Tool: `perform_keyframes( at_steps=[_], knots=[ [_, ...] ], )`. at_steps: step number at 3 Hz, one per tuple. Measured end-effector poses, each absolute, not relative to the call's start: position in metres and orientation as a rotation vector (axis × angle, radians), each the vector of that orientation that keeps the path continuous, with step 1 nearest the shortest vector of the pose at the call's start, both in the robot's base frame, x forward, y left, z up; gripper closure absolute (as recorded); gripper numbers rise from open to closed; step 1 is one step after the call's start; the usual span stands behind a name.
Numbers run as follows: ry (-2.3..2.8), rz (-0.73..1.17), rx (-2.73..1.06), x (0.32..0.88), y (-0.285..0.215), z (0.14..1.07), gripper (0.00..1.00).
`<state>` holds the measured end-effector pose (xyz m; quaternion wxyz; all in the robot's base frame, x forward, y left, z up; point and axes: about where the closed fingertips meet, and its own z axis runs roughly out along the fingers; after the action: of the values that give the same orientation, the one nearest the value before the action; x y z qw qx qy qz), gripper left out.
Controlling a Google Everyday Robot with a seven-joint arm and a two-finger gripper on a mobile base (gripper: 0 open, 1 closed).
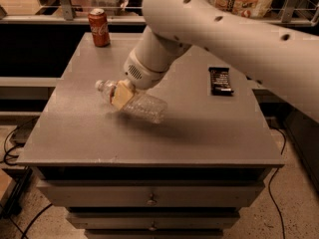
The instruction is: Move water bottle near coke can
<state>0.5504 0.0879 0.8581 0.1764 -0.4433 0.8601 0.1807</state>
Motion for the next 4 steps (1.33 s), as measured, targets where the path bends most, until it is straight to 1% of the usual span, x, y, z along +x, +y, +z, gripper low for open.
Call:
perform_keyframes(
  at_steps=[1, 2, 3, 4],
  knots=[
    [2.288, 0.637, -1.230, 0.559, 0.068, 0.908, 1.00],
    [2.110, 0.741, -1.223, 0.572, 0.036, 0.965, 1.00],
    [2.021, 0.736, -1.233, 0.576, 0.039, 0.998, 1.00],
    [2.034, 0.737, -1.234, 0.575, 0.040, 0.993, 1.00]
  ],
)
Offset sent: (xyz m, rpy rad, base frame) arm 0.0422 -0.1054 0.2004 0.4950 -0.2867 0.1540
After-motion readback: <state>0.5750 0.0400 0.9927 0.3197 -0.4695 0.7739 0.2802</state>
